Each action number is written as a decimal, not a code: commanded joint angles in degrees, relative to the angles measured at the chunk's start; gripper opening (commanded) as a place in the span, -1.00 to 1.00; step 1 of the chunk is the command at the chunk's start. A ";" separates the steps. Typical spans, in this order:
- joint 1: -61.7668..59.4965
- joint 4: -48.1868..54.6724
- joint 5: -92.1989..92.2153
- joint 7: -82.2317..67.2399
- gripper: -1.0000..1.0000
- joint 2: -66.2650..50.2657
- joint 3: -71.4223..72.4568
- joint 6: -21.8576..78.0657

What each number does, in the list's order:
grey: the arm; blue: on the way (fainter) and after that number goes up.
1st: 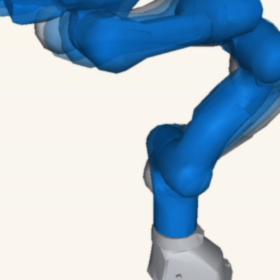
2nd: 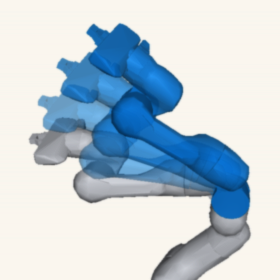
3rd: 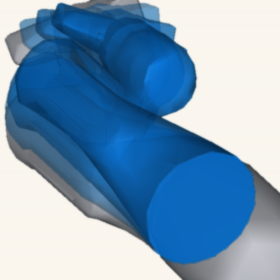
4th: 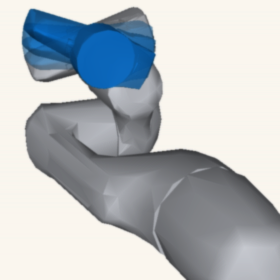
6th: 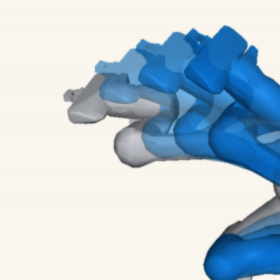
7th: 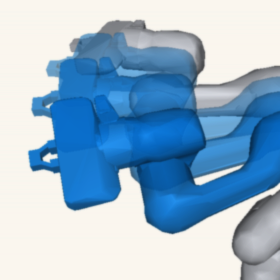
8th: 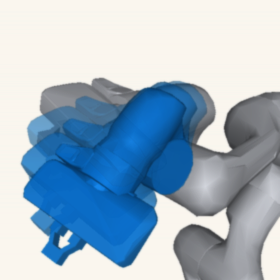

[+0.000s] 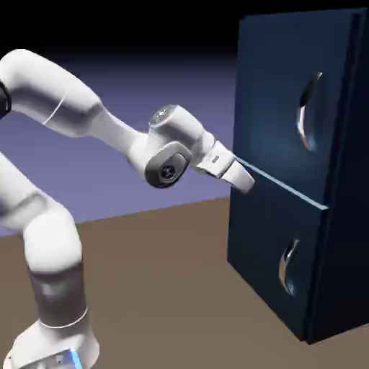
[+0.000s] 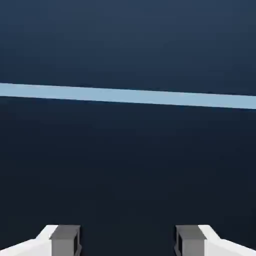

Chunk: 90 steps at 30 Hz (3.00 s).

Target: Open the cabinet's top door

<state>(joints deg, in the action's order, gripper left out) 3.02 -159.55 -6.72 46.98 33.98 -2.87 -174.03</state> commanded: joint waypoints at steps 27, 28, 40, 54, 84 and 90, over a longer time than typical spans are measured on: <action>23.36 14.57 -67.29 45.31 0.00 13.23 -28.78 -0.24; 24.23 15.10 -69.79 46.99 0.00 13.72 -29.84 -0.25; 34.61 21.58 -99.69 67.12 0.00 19.60 -42.63 -0.35; 47.02 29.29 -129.61 87.03 0.00 24.99 -56.28 0.17; 18.63 -0.71 -99.94 87.24 -1.00 37.73 -15.29 38.51; 17.07 -3.57 -87.77 86.29 -1.00 40.62 -2.83 48.45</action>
<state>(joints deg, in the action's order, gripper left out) 20.09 -163.11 -94.52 133.27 74.59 -5.71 -125.65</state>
